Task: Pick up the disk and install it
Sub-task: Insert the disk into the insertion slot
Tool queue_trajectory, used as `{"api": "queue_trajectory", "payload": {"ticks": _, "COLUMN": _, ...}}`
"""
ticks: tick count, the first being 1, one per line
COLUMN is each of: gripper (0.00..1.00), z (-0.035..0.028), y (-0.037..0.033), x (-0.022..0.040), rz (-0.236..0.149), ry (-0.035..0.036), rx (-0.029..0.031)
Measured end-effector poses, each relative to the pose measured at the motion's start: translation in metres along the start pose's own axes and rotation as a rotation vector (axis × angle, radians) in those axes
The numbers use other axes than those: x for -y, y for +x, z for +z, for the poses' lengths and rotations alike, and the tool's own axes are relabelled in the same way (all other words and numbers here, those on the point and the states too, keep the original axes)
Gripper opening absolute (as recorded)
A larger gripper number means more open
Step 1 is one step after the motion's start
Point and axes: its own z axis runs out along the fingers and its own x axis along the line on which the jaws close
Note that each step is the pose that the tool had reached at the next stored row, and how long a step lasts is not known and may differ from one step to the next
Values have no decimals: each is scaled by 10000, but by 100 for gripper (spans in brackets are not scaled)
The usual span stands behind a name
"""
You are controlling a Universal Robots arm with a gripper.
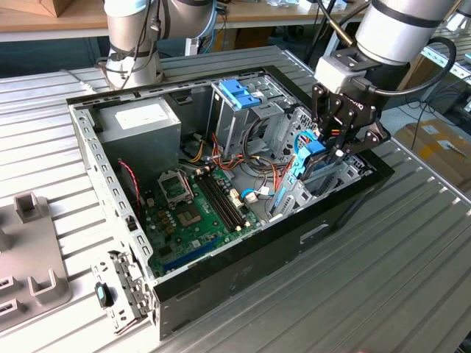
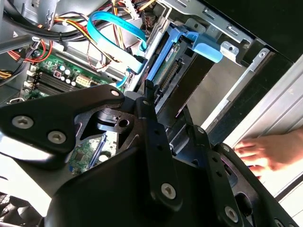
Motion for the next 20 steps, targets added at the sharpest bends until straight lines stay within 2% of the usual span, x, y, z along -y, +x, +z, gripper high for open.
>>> {"api": "queue_trajectory", "payload": {"ticks": 7, "gripper": 35, "z": 3, "y": 0, "x": 0, "rz": 0, "ry": 0, "rx": 2}}
{"api": "queue_trajectory", "payload": {"ticks": 11, "gripper": 35, "z": 71, "y": -1, "x": -3, "rz": -1, "ry": 0, "rx": 2}}
{"api": "queue_trajectory", "payload": {"ticks": 16, "gripper": 35, "z": 72, "y": -1, "x": -3, "rz": 1, "ry": 0, "rx": 2}}
{"api": "queue_trajectory", "payload": {"ticks": 19, "gripper": 36, "z": 71, "y": -1, "x": -3, "rz": 0, "ry": 0, "rx": -1}}
{"api": "queue_trajectory", "payload": {"ticks": 20, "gripper": 43, "z": 72, "y": 0, "x": -3, "rz": 0, "ry": 0, "rx": 1}}
